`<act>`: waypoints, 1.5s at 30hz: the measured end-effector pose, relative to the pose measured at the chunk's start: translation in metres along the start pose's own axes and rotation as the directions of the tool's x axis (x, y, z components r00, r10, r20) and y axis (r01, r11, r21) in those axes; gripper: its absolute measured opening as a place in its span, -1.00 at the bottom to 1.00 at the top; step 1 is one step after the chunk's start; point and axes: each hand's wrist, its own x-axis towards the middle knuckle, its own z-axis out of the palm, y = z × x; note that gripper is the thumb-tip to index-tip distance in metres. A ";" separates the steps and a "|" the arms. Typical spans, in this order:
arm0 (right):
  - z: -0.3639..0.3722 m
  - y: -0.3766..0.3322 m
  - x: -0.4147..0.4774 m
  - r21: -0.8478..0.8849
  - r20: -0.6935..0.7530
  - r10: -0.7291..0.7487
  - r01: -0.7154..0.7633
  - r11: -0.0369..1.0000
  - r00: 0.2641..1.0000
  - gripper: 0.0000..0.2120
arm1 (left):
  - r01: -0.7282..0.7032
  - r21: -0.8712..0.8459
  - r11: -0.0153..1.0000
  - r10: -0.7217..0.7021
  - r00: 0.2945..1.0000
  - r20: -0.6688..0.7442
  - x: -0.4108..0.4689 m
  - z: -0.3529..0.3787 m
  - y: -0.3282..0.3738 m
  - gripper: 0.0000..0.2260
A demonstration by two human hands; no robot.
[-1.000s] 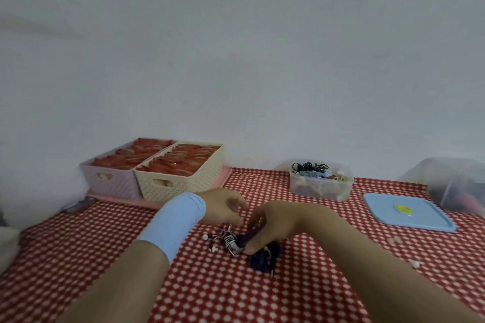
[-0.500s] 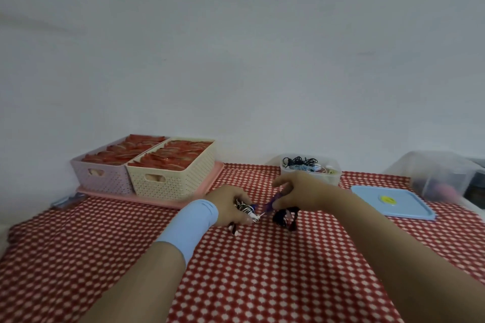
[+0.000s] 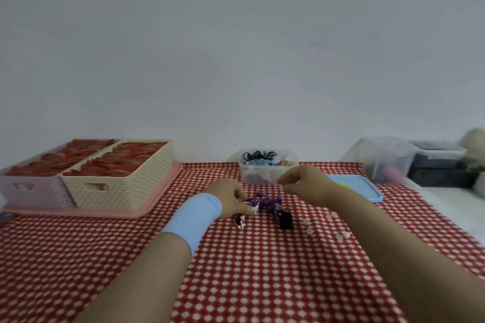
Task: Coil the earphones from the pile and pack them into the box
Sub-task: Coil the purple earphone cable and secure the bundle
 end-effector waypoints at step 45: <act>-0.034 0.027 -0.013 -0.242 0.401 0.052 0.051 0.969 0.915 -0.85 | -0.096 0.296 0.950 0.118 0.991 -0.060 0.019 0.015 0.052 -0.77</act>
